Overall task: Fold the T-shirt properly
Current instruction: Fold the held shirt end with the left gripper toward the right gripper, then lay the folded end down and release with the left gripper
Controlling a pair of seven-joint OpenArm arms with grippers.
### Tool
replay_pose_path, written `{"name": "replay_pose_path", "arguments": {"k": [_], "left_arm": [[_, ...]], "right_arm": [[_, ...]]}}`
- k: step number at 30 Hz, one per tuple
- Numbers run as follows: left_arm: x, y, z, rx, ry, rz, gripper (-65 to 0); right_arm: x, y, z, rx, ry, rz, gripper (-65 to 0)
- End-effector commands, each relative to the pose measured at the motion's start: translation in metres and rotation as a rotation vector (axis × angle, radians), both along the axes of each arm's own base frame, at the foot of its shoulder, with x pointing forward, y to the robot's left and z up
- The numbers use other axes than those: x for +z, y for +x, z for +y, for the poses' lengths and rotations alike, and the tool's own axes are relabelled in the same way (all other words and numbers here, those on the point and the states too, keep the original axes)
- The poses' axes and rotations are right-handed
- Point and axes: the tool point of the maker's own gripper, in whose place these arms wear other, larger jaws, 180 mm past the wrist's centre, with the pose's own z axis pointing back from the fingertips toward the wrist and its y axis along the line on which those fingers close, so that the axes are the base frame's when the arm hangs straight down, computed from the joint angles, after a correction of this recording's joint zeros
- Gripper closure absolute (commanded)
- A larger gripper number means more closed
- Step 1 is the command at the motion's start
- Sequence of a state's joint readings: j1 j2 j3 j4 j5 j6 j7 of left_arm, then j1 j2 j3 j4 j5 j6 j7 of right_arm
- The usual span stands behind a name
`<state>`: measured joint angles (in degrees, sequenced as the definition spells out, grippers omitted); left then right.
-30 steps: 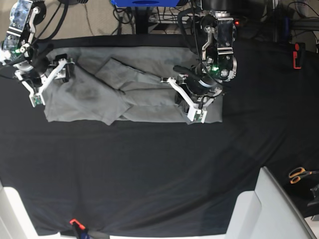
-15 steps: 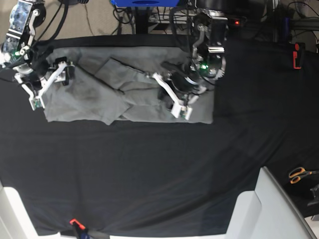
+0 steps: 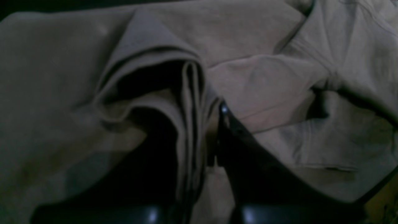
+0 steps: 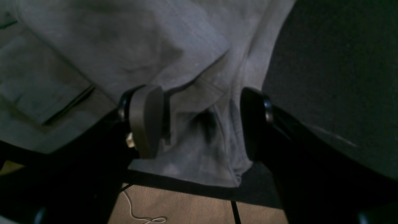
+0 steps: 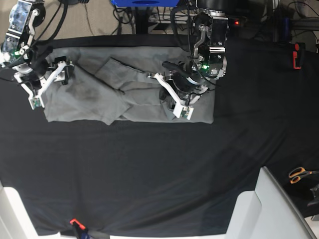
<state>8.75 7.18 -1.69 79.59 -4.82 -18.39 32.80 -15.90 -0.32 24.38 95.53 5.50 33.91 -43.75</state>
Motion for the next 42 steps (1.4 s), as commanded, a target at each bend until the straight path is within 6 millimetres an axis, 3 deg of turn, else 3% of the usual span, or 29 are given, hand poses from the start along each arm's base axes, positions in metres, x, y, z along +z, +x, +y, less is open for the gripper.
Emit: {"name": "replay_pose_path", "arguments": {"k": [1,4,9,15,21,26,32,36,39,42], "left_arm": [[0.012,0.01,-0.005,0.0,-0.027,-0.043,0.0],[0.012,0.01,-0.006,-0.001,-0.029,-0.043,-2.0],[0.015,0.011,-0.009,0.01,-0.059,-0.046,-24.4],[0.032,0.018,-0.019,0.041,-0.169,-0.07,-38.0],[0.037,0.014,-0.06,-0.079,-0.193,-0.072,-39.8],[0.042,0.022,-0.086,-0.152,-0.205,-0.081,-39.5],[0.078,0.037,-0.095,-0.181,-0.219,-0.188,-39.2],[0.103,0.032,-0.081,-0.184,-0.184,-0.209,-39.0],[0.115,0.029,-0.036,-0.128,-0.101,-0.233,-38.0],[0.111,0.028,0.028,-0.031,0.0,-0.231,-22.5]], "right_arm": [[0.008,0.008,-0.002,0.003,-0.004,-0.036,-36.9],[0.008,0.008,-0.002,0.003,-0.004,-0.036,-36.9],[0.008,0.008,-0.002,0.003,-0.004,-0.034,-36.9],[0.008,0.008,-0.002,0.005,-0.004,-0.034,-36.9],[0.008,0.008,-0.002,0.005,-0.004,-0.034,-36.9],[0.008,0.008,-0.002,0.005,-0.004,-0.034,-36.9],[0.007,0.007,-0.002,0.005,-0.004,-0.033,-36.9],[0.007,0.007,-0.001,0.005,-0.002,-0.032,-36.9],[0.009,0.003,0.001,0.008,0.0,-0.033,-36.9],[0.021,-0.004,0.026,0.121,0.007,-0.058,-36.9]]}}
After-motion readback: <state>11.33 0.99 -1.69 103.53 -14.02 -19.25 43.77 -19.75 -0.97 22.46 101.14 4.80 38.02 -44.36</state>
